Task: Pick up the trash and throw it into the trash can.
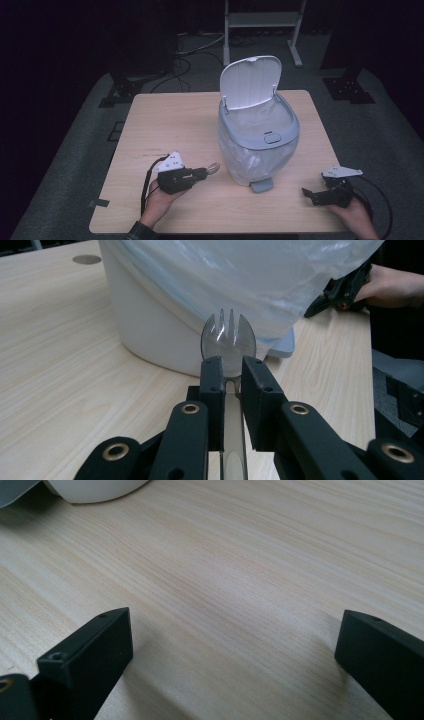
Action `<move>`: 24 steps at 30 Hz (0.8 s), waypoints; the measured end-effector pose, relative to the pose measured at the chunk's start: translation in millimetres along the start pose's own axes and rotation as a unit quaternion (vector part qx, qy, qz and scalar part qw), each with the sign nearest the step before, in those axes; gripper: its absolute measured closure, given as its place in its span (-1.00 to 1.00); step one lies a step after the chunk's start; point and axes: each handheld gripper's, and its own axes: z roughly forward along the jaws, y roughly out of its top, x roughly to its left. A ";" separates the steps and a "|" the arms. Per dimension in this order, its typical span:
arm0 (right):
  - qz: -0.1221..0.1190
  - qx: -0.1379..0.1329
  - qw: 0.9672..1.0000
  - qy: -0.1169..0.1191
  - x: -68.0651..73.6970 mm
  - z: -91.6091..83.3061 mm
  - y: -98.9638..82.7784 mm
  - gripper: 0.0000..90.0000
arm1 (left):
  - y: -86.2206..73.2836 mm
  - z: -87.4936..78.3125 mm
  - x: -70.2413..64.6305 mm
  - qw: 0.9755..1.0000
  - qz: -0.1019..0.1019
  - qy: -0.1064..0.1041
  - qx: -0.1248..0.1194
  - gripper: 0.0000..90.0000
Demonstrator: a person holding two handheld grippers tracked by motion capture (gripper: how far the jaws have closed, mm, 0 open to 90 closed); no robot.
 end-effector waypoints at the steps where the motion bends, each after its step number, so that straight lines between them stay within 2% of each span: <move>1: 0.000 0.000 1.000 0.000 0.0 0.0 0.0 -0.98 | 0.9 -0.7 0.4 1.000 0.000 -0.002 -0.002 0.77; 10: 0.000 0.000 1.000 0.000 0.0 0.0 0.0 -0.98 | 13.7 -10.7 5.9 1.000 -0.004 -0.017 -0.020 0.77; 15: 0.000 0.000 1.000 0.000 0.0 0.1 0.0 -0.98 | 19.7 -17.5 10.4 0.999 -0.007 -0.016 -0.032 0.77; 24: 0.000 0.000 1.000 0.000 0.0 0.1 0.0 -0.98 | 33.7 -25.9 12.4 0.999 -0.002 -0.028 -0.042 0.77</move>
